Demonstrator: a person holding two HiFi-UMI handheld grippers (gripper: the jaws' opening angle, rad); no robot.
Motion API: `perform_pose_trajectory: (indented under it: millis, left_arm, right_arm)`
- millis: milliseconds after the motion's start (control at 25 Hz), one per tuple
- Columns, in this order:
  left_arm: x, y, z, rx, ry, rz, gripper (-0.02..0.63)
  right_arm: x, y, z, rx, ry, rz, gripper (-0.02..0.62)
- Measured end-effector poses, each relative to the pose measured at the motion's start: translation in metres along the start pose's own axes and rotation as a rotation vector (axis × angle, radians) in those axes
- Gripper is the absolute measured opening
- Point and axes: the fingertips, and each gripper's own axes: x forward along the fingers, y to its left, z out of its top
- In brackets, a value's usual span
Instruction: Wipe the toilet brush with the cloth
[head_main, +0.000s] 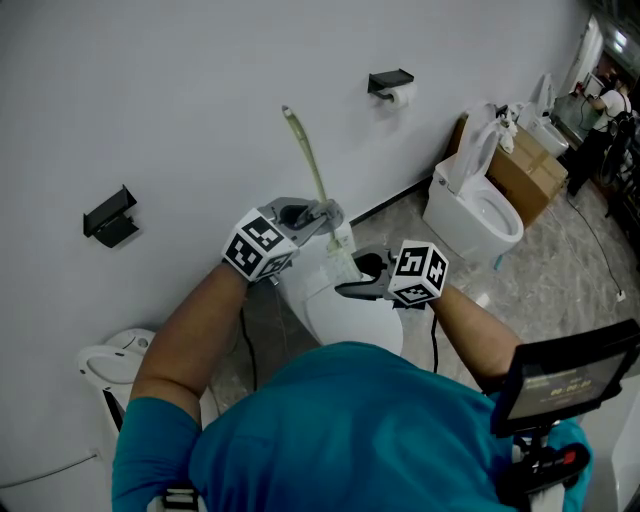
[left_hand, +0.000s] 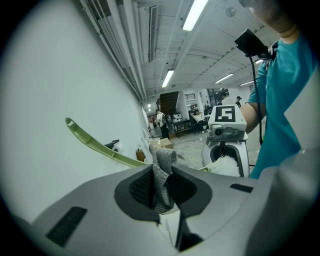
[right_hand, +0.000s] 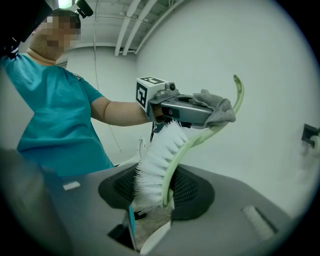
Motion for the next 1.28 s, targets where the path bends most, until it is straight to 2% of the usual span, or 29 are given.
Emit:
perform_pose_trajectory:
  millis: [1280]
  left_arm:
    - [-0.013, 0.043, 0.012, 0.017, 0.013, 0.122, 0.048]
  right_arm:
    - [0.0, 0.016, 0.007, -0.102, 0.001, 0.033, 0.167]
